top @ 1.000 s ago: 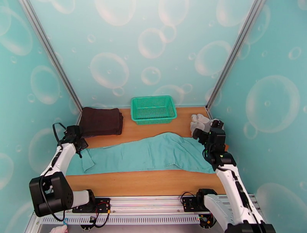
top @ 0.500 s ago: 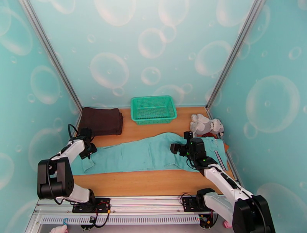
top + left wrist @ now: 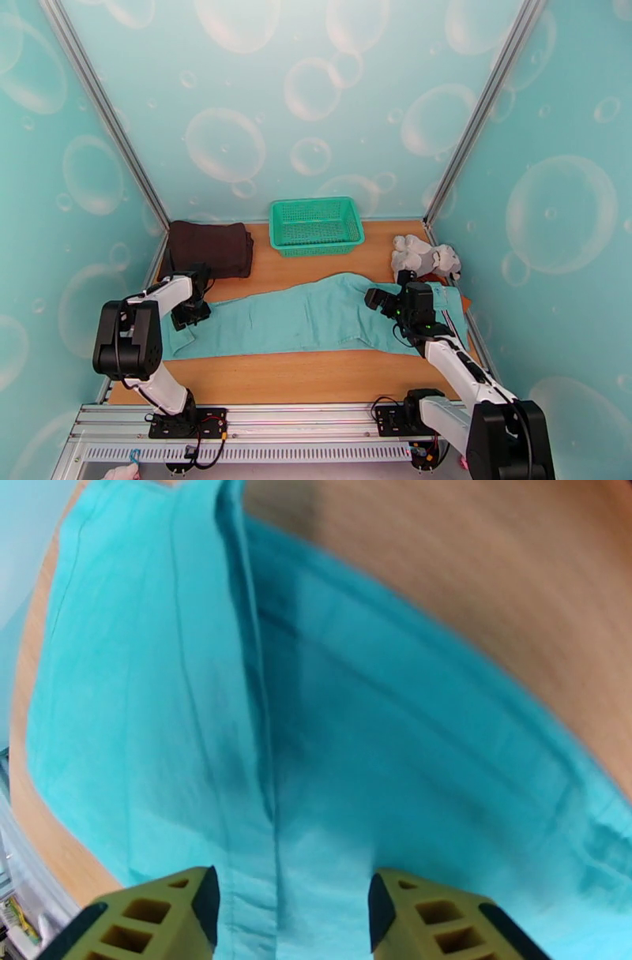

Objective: Fold and stack the trousers

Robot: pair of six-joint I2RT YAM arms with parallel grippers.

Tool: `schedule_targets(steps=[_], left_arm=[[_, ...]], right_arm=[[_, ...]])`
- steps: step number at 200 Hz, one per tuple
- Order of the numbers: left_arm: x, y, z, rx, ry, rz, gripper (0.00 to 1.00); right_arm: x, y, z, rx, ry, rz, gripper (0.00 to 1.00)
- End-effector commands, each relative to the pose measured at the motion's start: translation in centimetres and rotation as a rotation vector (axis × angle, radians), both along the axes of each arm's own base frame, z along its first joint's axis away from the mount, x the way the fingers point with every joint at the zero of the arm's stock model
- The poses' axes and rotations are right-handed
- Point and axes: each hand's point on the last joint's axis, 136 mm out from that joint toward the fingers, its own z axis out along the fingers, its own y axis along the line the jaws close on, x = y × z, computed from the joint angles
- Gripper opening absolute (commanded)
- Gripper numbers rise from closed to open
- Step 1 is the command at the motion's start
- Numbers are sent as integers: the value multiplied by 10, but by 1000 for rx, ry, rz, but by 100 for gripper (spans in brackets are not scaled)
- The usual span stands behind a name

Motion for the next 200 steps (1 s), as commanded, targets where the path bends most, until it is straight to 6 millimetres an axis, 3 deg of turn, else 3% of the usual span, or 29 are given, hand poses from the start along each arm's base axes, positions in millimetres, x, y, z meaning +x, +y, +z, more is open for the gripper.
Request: schedule_targets(steps=[1,36,61,88,125,160,200], left_arm=[[-16,7,12,102,91,17,54],[-20,7,1,97,139,12,54],[-22,10,5,118,149,19,37],[-26,20,16,150,159,32,37],[-19,32,27,129,101,47,0],[-12,60,57,166,3,86,0],[-11,95,101,220,-172,177,0]], right_arm=[[2,8,-2,75,7,31,99],[-1,-5,-14,95,35,-19,99],[-3,-15,-23,125,48,-66,99],[-5,-26,-34,170,80,-107,99],[-9,-36,-40,217,82,-141,99],[-17,-51,-54,267,104,-211,99],[-15,-59,-51,260,97,-248,99]])
